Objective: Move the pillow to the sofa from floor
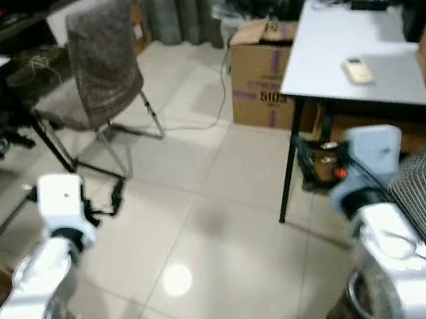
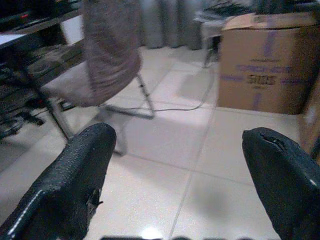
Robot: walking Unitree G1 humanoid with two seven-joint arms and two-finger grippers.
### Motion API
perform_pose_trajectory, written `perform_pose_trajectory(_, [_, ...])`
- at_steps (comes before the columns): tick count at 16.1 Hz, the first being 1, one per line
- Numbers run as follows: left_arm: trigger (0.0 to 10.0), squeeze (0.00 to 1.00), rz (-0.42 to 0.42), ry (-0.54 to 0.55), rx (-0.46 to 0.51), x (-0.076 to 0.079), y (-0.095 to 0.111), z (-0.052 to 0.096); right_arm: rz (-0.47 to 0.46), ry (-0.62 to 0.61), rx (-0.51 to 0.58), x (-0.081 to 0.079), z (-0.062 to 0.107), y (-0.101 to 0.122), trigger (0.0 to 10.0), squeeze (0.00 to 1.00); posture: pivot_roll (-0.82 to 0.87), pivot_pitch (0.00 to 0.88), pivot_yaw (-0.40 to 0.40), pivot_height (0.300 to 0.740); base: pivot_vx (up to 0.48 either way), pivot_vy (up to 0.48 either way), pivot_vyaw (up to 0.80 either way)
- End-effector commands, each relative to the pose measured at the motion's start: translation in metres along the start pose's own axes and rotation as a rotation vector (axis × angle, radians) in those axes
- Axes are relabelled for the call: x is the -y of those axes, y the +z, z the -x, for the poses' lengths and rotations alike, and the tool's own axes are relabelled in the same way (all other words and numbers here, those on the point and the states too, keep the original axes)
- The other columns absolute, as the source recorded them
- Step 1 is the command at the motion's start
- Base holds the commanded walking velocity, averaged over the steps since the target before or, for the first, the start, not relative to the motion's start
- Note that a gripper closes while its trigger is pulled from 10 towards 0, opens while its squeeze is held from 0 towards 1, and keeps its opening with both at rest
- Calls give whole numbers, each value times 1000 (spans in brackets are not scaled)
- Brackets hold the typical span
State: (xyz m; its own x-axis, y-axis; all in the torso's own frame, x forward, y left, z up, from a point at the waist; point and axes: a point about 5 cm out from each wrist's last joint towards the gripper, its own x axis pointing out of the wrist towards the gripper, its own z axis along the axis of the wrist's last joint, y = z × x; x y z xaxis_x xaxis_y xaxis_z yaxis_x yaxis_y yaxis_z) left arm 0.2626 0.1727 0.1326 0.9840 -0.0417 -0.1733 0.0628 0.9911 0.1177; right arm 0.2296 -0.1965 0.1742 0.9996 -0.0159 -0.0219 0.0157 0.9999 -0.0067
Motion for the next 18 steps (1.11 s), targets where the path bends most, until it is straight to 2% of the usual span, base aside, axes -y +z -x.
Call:
perform_pose_trajectory(1, [10000,0,-4,-1,12,1,3,-1,21,-12,-15,2,0,-4,10000,1000,-278,0,40,740,0,0,800])
perform_pose_trajectory(3, [10000,0,-26,8,18,-2,2,2,12,-20,-58,2,0,-16,10000,1000,-260,0,38,740,0,0,800])
perform_pose_trajectory(5, [10000,0,-33,27,31,-8,-1,4,42,-59,-114,0,-8,-32,10000,1000,-253,0,54,740,0,0,800])
perform_pose_trajectory(9, [10000,0,-25,35,43,-12,1,6,49,-36,-78,-6,-12,-28,10000,1000,-247,0,64,740,0,0,800])
perform_pose_trajectory(11, [10000,0,-4,41,52,-15,2,6,32,-67,-61,-2,-15,-27,10000,1000,-244,0,71,740,0,0,800])
perform_pose_trajectory(14, [10000,0,10,56,50,-18,-2,11,71,10,-59,-10,-18,-27,10000,1000,-217,0,53,740,0,0,800])
perform_pose_trajectory(18, [10000,0,-73,64,50,-21,-4,19,92,33,-81,-15,-21,-34,10000,1000,-192,0,41,740,0,0,800])
